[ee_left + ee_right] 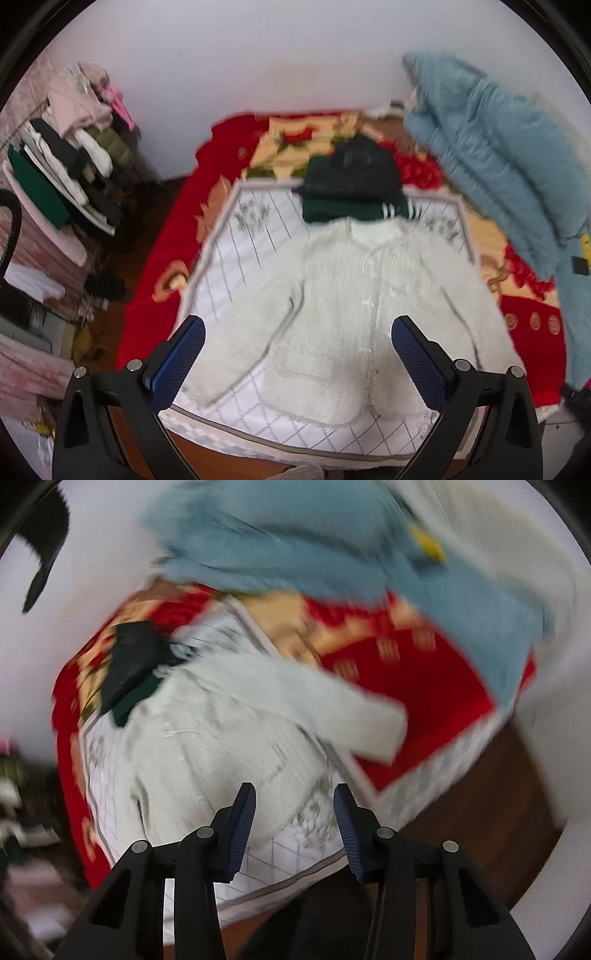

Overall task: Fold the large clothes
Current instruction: 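Grasp the cardigan sleeve cuff with the right gripper and lift it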

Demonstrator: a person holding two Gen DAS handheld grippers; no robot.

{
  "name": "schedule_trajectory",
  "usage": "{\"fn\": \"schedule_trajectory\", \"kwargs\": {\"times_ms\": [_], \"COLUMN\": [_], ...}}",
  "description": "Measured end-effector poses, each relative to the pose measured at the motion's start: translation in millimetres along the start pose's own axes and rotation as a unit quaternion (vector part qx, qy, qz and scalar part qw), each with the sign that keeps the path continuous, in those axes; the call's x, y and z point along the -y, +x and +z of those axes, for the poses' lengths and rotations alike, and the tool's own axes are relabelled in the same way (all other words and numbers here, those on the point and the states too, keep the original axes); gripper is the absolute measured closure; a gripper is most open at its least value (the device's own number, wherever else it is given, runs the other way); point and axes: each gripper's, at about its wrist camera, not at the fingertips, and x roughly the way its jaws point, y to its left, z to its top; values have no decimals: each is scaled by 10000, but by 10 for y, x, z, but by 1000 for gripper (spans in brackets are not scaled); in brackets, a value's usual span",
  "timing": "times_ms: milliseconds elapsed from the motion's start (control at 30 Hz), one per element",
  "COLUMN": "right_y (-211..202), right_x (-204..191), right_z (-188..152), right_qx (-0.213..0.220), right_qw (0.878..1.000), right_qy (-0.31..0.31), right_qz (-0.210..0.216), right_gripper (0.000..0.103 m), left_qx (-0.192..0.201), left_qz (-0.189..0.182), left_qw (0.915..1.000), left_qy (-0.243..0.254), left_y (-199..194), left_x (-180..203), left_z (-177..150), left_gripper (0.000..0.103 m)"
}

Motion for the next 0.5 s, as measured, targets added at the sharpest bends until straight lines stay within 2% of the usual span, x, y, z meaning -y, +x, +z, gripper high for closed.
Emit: {"fn": "schedule_trajectory", "kwargs": {"times_ms": [33, 67, 100, 133, 200, 233, 333, 467, 500], "right_y": [377, 730, 1004, 1378, 1955, 2261, 2928, 3561, 3601], "right_x": [266, 509, 693, 936, 1280, 1482, 1858, 2185, 2226], "right_z": [64, 67, 76, 78, 75, 81, 97, 233, 255], "right_qx": [-202, -398, -553, -695, -927, -983, -903, -601, -433], "right_qw": [9986, 9957, 9923, 9864, 9752, 9667, 9480, 9301, 9261], "right_qy": [439, 794, 1073, 1413, 1940, 2259, 2954, 3525, 3649], "right_qz": [221, 245, 295, 463, 528, 698, 766, 843, 851], "right_gripper": [56, 56, 49, 44, 42, 42, 42, 42, 49], "left_qx": [-104, -246, -360, -474, -772, -908, -1248, -1557, -1607], "left_qz": [71, 151, 193, 251, 339, 370, 508, 482, 439], "left_qw": [9999, 9996, 9992, 9986, 9964, 9951, 9906, 9861, 9854], "left_qy": [8, 5, 9, 26, 52, 91, 234, 332, 363], "left_y": [148, 372, 570, 755, 1194, 1404, 1897, 2390, 2490], "left_x": [84, 213, 330, 437, 657, 767, 1058, 1397, 1496], "left_z": [-21, -69, -119, -158, -291, -361, -536, -653, -674], "left_gripper": [0, 0, 0, 0, 0, 0, 0, 0, 0]}}
